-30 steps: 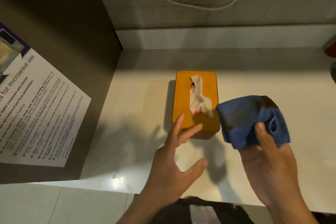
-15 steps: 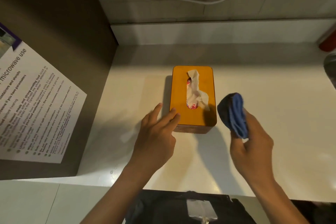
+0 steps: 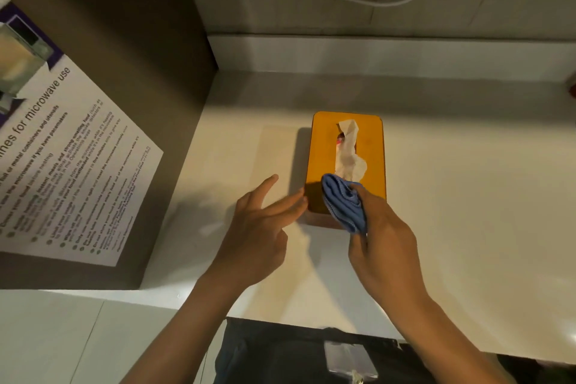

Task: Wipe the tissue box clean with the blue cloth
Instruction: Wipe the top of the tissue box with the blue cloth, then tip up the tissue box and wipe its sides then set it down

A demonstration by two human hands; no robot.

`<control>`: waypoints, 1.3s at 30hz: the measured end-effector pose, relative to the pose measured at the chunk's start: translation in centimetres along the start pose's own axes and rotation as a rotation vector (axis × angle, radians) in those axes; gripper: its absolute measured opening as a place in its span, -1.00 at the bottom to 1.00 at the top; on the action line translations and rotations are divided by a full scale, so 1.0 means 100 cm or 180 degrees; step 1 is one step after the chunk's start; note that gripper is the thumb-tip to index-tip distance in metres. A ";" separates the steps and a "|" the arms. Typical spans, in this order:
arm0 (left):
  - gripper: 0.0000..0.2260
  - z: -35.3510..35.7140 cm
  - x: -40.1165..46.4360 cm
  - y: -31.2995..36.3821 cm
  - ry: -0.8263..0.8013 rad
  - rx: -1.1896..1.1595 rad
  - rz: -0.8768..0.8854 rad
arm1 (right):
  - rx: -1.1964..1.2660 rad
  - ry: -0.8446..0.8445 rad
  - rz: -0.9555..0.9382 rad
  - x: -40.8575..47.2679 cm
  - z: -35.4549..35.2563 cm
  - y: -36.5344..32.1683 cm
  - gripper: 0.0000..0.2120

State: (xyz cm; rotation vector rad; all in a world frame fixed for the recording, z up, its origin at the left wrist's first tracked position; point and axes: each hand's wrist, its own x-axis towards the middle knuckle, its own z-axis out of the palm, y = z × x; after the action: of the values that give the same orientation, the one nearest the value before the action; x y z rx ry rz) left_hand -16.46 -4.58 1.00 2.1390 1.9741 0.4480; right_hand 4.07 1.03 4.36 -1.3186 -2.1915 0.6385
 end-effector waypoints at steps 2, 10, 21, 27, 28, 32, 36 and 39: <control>-0.45 0.001 -0.001 0.000 0.0042 -0.0078 -0.0016 | 0.0036 -0.0036 0.0041 0.002 0.009 -0.013 -0.52; -0.42 0.015 -0.027 0.001 0.0443 -0.0317 -0.0980 | 0.1762 -0.0146 0.0726 0.022 0.010 -0.035 -0.64; -0.55 -0.013 0.007 0.070 0.0615 -0.0884 -0.0042 | 0.4575 0.0393 0.1660 -0.001 -0.070 0.041 -0.64; -0.44 -0.008 0.064 0.079 -0.0490 0.0000 0.0108 | 0.5111 0.0226 0.1706 -0.014 -0.075 0.058 -0.55; -0.44 -0.005 0.069 0.077 -0.0582 0.0141 0.0128 | 0.5230 0.0237 0.1716 -0.017 -0.073 0.060 -0.56; -0.34 0.004 0.085 0.075 -0.0707 0.0335 -0.0011 | 0.5336 0.0387 0.1773 -0.028 -0.066 0.067 -0.59; -0.35 0.008 0.086 0.073 -0.0552 0.0534 0.0168 | 0.5510 0.0572 0.1822 -0.032 -0.066 0.075 -0.57; -0.42 0.013 0.083 0.068 -0.0503 0.0799 0.0534 | 0.5622 0.0595 0.1815 -0.033 -0.066 0.078 -0.58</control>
State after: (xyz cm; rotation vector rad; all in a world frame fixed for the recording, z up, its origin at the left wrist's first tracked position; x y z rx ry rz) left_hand -9.16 3.09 2.86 2.4179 1.8567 0.0524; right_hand 14.70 2.24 3.98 -0.7533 -0.3881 1.8527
